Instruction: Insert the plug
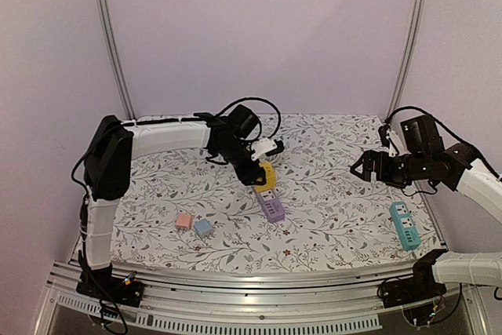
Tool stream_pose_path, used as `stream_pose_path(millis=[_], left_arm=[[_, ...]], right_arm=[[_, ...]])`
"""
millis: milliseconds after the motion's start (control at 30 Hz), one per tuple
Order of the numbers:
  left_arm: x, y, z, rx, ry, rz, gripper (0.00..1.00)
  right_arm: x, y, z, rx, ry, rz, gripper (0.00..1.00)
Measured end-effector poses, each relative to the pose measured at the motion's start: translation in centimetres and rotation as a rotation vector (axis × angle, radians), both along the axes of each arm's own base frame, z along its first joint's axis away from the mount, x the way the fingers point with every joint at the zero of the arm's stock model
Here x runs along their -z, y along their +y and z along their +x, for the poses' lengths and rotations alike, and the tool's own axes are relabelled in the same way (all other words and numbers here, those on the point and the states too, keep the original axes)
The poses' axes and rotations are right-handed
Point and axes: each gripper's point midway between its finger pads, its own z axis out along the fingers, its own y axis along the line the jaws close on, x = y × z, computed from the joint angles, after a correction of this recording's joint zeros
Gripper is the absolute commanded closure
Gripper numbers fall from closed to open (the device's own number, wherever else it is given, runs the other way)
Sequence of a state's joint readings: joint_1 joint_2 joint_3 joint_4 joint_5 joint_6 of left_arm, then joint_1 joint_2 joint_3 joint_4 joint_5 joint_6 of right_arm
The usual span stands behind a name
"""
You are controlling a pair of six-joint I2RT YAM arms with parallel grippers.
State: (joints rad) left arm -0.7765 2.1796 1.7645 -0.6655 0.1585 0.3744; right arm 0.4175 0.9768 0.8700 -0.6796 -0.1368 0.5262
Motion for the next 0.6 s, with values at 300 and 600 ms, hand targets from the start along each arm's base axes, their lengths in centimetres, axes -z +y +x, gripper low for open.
stream_pose_path(millis=[300,600], left_arm=[[0.1,2.5,0.4,-0.099,0.011,-0.017,1.00],[-0.1,3.0,0.5,-0.176,0.013,-0.039,0.31]], right_arm=[[0.4,0.5,0.3,-0.017,0.005,0.005,0.01],[0.5,0.5,0.4,-0.020,0.002,0.006,0.01]])
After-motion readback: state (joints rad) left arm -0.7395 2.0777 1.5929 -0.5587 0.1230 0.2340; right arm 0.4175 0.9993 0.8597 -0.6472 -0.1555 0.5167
